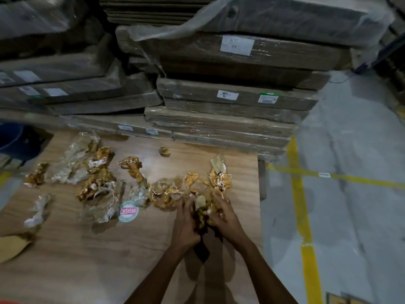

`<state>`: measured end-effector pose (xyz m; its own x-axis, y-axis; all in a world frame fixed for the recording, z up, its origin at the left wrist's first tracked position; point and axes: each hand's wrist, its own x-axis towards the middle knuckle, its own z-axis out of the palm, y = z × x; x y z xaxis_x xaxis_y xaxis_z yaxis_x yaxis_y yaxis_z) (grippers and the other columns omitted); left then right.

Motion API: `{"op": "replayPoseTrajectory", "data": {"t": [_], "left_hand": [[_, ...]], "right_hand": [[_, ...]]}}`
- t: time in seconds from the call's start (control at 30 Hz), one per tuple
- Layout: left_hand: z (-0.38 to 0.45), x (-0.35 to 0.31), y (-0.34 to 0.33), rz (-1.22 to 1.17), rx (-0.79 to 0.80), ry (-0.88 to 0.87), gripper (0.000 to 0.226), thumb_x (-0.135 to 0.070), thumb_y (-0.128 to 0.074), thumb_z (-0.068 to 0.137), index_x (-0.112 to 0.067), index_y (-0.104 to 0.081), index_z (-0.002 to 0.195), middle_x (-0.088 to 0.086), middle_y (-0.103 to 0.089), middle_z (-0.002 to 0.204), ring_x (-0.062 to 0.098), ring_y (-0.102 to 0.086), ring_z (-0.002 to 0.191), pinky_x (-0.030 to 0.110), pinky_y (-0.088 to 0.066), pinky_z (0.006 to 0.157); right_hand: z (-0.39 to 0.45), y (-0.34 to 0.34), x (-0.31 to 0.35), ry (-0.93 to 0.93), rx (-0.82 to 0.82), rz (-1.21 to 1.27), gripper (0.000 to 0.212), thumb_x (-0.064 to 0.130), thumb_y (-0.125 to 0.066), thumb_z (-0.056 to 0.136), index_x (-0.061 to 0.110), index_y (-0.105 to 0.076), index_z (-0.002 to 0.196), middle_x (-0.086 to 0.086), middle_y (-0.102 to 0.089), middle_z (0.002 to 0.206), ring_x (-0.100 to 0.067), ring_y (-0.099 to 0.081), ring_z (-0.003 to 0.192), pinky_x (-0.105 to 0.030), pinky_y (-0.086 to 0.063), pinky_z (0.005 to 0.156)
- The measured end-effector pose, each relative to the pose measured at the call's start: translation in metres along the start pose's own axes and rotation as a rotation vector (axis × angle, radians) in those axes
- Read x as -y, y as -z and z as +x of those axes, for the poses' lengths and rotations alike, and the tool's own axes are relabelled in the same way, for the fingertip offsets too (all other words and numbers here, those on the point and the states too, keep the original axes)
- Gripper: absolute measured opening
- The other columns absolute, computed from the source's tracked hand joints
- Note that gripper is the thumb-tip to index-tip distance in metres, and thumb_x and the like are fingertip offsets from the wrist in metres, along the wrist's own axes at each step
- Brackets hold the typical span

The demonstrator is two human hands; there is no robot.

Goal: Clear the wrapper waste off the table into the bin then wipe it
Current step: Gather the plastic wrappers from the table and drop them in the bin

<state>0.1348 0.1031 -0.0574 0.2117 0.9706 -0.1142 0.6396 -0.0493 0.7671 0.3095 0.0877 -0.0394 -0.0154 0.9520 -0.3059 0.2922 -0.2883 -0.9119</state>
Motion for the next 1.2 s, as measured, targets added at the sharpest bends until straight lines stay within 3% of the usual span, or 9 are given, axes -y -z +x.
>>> {"op": "replayPoseTrajectory", "data": {"t": [0.13,0.2,0.37,0.5,0.73,0.83,0.9,1.0,1.2], "left_hand": [[-0.008,0.001,0.011,0.021,0.009,-0.060,0.130,-0.019,-0.084,0.063,-0.059,0.006,0.148,0.005,-0.005,0.170,0.029,-0.014,0.155,0.046,-0.037,0.112],[-0.010,0.005,0.011,-0.045,-0.024,-0.084,0.121,-0.030,-0.088,0.070,-0.047,-0.003,0.155,-0.002,-0.011,0.169,0.023,-0.009,0.157,0.043,-0.030,0.117],[-0.010,0.018,0.010,-0.169,-0.214,-0.013,0.082,0.000,-0.076,0.084,-0.024,-0.036,0.151,-0.003,-0.040,0.153,0.019,-0.041,0.143,0.046,-0.049,0.108],[-0.007,0.019,0.007,-0.135,-0.237,0.059,0.068,0.012,-0.064,0.087,-0.022,-0.048,0.144,-0.005,-0.053,0.139,0.020,-0.058,0.126,0.041,-0.056,0.097],[0.003,0.036,-0.002,0.054,-0.184,0.059,0.068,-0.029,-0.084,0.078,-0.022,-0.054,0.138,0.011,-0.045,0.143,0.032,-0.043,0.133,0.045,-0.043,0.103],[0.003,0.048,-0.011,0.106,-0.166,0.040,0.087,-0.077,-0.061,0.076,-0.027,-0.044,0.144,0.018,-0.027,0.158,0.037,-0.024,0.145,0.052,-0.027,0.106],[0.004,0.052,-0.017,0.126,-0.129,0.040,0.096,-0.092,-0.039,0.076,-0.033,-0.029,0.150,0.015,-0.014,0.165,0.038,-0.014,0.151,0.057,-0.020,0.113],[0.008,0.047,-0.021,0.040,-0.145,0.030,0.077,-0.081,-0.023,0.090,-0.040,-0.018,0.154,0.005,-0.005,0.169,0.031,-0.006,0.155,0.060,-0.015,0.119],[0.021,0.014,-0.024,-0.246,-0.140,0.078,0.058,-0.067,-0.026,0.098,-0.040,-0.035,0.149,-0.002,-0.015,0.169,0.014,-0.010,0.155,0.040,-0.019,0.123]], "right_hand": [[-0.005,0.011,0.009,0.048,-0.129,-0.138,0.057,0.044,-0.056,0.101,0.049,-0.035,0.154,0.011,-0.050,0.151,-0.009,-0.053,0.129,-0.030,-0.053,0.094],[-0.004,0.013,0.011,0.020,-0.304,-0.128,0.050,0.039,-0.054,0.102,0.043,-0.044,0.150,0.005,-0.067,0.135,-0.013,-0.065,0.115,-0.036,-0.058,0.092],[0.010,0.018,-0.001,-0.021,-0.433,0.007,0.049,0.002,-0.068,0.094,0.020,-0.061,0.139,0.006,-0.076,0.105,-0.008,-0.073,0.097,-0.045,-0.063,0.084],[0.018,0.005,-0.017,-0.122,-0.447,-0.078,0.050,0.015,-0.086,0.079,0.030,-0.071,0.124,0.014,-0.076,0.082,-0.010,-0.074,0.087,-0.040,-0.061,0.083],[0.023,-0.014,-0.017,-0.099,-0.511,-0.183,0.040,0.006,-0.072,0.081,0.031,-0.078,0.111,-0.007,-0.052,0.134,-0.035,-0.044,0.130,-0.051,-0.037,0.111],[0.021,-0.014,-0.020,-0.087,-0.491,-0.136,0.031,0.038,-0.058,0.085,0.035,-0.077,0.110,-0.001,-0.037,0.160,-0.023,-0.027,0.148,-0.055,-0.015,0.119],[0.023,-0.018,-0.027,-0.054,-0.513,-0.069,0.043,0.053,-0.050,0.089,0.028,-0.077,0.112,0.000,-0.038,0.161,-0.023,-0.031,0.149,-0.056,-0.019,0.121],[0.026,-0.027,-0.030,0.028,-0.518,0.023,0.055,0.054,-0.050,0.093,0.008,-0.075,0.109,-0.008,-0.050,0.151,-0.022,-0.045,0.140,-0.050,-0.037,0.118],[0.040,-0.056,-0.018,0.010,-0.430,0.186,0.017,0.028,-0.066,0.082,0.011,-0.063,0.088,-0.007,-0.066,0.126,-0.021,-0.057,0.128,-0.050,-0.046,0.109]]}}
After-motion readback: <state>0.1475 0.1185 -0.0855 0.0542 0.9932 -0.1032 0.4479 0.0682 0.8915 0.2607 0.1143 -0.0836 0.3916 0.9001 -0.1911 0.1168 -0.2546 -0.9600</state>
